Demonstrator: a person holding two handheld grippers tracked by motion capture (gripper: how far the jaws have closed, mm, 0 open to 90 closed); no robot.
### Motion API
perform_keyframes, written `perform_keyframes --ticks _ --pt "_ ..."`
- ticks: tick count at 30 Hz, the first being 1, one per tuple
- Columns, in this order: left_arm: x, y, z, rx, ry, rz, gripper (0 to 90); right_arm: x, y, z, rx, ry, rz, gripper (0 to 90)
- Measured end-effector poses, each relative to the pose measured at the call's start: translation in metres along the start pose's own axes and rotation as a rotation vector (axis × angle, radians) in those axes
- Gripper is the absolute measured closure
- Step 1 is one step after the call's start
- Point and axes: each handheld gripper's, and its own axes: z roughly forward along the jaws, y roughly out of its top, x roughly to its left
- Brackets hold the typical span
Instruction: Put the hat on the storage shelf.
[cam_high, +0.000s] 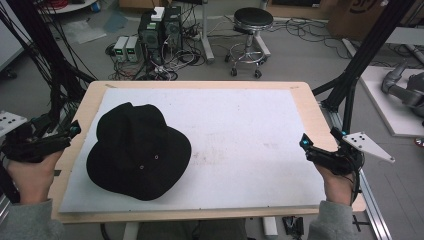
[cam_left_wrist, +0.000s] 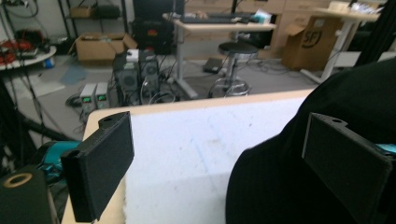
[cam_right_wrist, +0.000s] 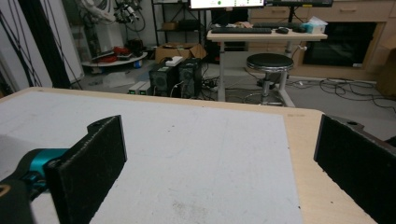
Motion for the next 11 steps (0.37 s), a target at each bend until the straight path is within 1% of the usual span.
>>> perform_keyframes --ticks 2,3,4,5,7,9,11 --pt "-0.001 -0.003 0.0 -0.005 0.009 0.006 9.4 -0.001 -0.002 0.001 -0.005 -0.011 0.003 2.0" --pt "-0.002 -0.005 0.0 -0.002 0.014 0.008 9.4 0.0 -0.002 0.002 -0.002 -0.015 0.015 2.0" --pt "-0.002 -0.006 0.0 0.002 0.013 0.009 9.4 0.0 -0.003 0.003 -0.002 -0.015 0.013 2.0" --pt "-0.004 -0.008 0.0 0.006 0.024 0.005 9.4 0.0 -0.004 0.003 -0.003 -0.017 0.015 2.0" --pt "-0.006 -0.012 0.0 0.001 0.034 0.019 9.4 0.002 -0.006 0.005 -0.001 -0.023 0.015 2.0" --pt "-0.006 -0.014 0.001 0.014 0.04 0.012 9.4 0.003 -0.009 0.006 0.004 -0.025 0.033 2.0" --pt "-0.003 -0.018 0.003 0.011 0.042 -0.009 9.4 0.004 -0.012 0.008 0.009 -0.028 0.042 2.0"
